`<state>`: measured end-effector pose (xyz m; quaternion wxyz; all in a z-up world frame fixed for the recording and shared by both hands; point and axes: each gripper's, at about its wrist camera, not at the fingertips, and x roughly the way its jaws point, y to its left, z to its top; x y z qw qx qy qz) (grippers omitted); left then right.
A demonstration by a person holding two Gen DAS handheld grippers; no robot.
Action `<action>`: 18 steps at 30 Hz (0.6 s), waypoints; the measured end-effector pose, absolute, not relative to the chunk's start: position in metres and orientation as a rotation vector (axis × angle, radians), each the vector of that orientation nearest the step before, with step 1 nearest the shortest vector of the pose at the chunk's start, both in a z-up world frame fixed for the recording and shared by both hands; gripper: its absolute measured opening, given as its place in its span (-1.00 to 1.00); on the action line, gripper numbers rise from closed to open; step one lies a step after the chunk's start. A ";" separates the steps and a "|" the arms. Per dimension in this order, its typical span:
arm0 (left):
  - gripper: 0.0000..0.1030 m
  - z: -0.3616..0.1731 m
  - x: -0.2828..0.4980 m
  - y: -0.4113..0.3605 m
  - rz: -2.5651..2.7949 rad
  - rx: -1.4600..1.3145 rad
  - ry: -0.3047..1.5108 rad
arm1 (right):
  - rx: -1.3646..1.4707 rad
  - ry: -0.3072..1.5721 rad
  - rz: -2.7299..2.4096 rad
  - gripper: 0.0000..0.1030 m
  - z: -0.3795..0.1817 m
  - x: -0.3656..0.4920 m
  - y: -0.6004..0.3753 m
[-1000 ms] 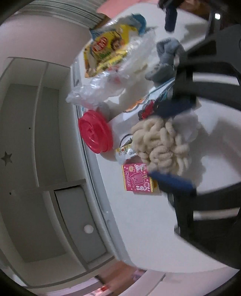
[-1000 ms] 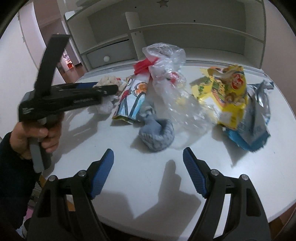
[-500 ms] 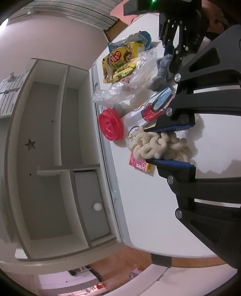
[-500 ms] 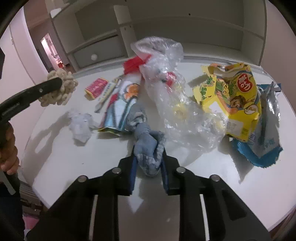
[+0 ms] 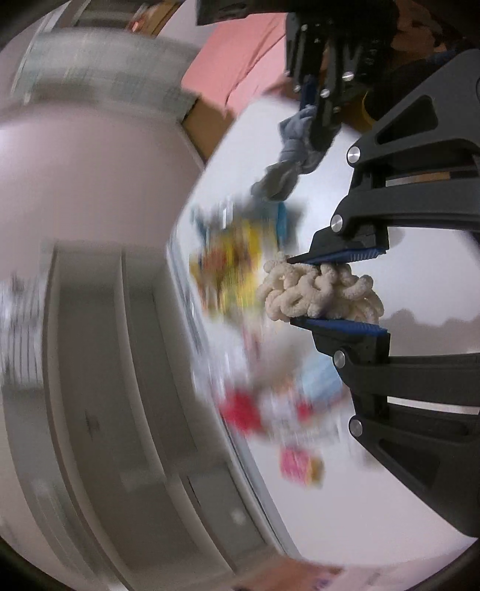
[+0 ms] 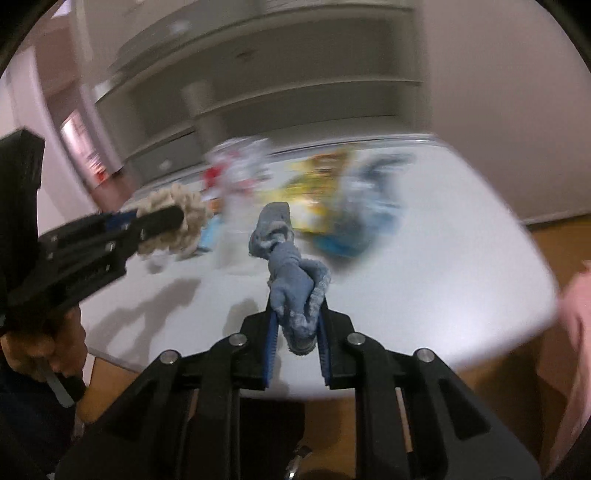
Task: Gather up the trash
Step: 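Carry both items to the black bin and open both tools over it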
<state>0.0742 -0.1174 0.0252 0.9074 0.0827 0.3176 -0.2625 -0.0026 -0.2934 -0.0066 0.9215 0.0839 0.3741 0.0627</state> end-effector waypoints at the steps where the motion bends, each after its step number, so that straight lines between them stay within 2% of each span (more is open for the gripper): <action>1: -0.51 0.024 0.066 -0.138 -0.589 0.182 0.652 | 0.188 0.764 0.090 -0.63 -0.007 -0.013 -0.310; 8: -0.51 0.001 0.005 -0.282 -0.907 0.278 0.672 | 0.334 0.776 -0.240 -0.63 -0.034 -0.109 -0.446; 12: -0.51 -0.019 -0.040 -0.357 -1.061 0.349 0.673 | 0.450 0.801 -0.425 -0.63 -0.072 -0.178 -0.515; 18: -0.51 -0.076 -0.096 -0.456 -1.234 0.422 0.744 | 0.589 0.884 -0.633 -0.63 -0.145 -0.270 -0.586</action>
